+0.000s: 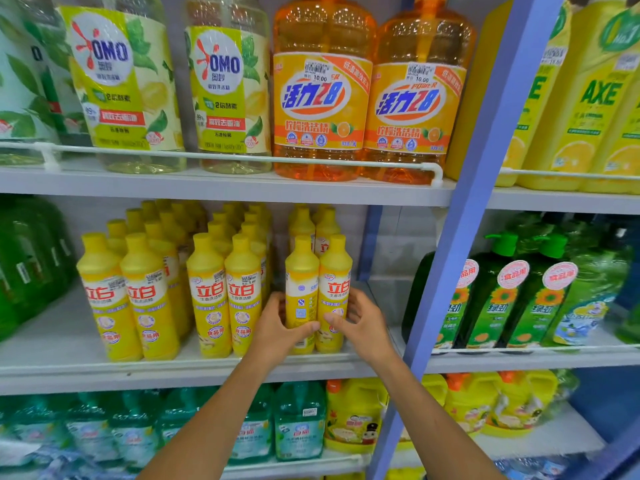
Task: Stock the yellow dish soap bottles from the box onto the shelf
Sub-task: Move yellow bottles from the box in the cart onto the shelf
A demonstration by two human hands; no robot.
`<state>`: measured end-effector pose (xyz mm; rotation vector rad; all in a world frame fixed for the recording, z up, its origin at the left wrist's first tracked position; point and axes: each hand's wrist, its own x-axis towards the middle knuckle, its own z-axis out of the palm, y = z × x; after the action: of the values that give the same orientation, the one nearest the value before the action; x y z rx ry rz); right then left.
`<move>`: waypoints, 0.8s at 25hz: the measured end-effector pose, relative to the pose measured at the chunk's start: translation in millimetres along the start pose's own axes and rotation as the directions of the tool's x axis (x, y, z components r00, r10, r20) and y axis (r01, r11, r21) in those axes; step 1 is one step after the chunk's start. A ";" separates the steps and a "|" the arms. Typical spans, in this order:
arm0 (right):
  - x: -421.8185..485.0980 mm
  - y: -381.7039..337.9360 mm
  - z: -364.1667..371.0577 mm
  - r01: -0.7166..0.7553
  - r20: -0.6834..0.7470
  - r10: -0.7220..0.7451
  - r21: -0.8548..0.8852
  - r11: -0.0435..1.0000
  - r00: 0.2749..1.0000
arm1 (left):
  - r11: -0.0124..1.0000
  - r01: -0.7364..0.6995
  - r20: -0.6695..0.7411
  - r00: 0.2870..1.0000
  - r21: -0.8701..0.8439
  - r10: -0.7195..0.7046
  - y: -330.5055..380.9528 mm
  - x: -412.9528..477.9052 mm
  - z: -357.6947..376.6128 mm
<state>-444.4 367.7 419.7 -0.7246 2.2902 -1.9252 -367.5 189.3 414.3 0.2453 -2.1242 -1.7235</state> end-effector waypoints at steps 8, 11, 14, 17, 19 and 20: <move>3.6 -2.0 -7.7 -0.034 0.052 0.033 0.018 0.999 0.998 | 0.999 0.012 0.207 0.978 0.035 -0.020 -0.4 -1.0 -17.5; 3.1 1.7 -4.9 -0.029 0.013 0.029 0.026 0.999 0.999 | 0.991 -0.013 0.116 0.993 0.132 -0.002 2.3 3.2 -9.8; 3.4 1.7 -4.2 -0.025 0.012 0.025 0.028 0.999 1.000 | 0.985 -0.045 0.060 0.998 0.164 0.035 3.9 5.3 0.0; 2.8 1.9 -3.3 -0.019 0.012 0.019 0.023 1.000 1.000 | 0.993 -0.051 0.070 0.997 0.109 0.043 4.6 2.2 4.2; 1.9 2.1 -3.3 -0.015 0.007 0.015 0.014 1.000 1.000 | 0.998 -0.032 0.157 0.987 0.059 0.023 -1.4 -0.4 0.7; 1.5 2.5 -3.1 -0.011 0.001 0.011 0.007 1.000 1.000 | 0.997 -0.037 0.193 0.981 0.061 0.025 -5.8 -1.1 -2.8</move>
<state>-447.6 370.2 418.3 -0.7112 2.2806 -1.9271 -366.0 185.9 408.9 0.0643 -2.3103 -1.7242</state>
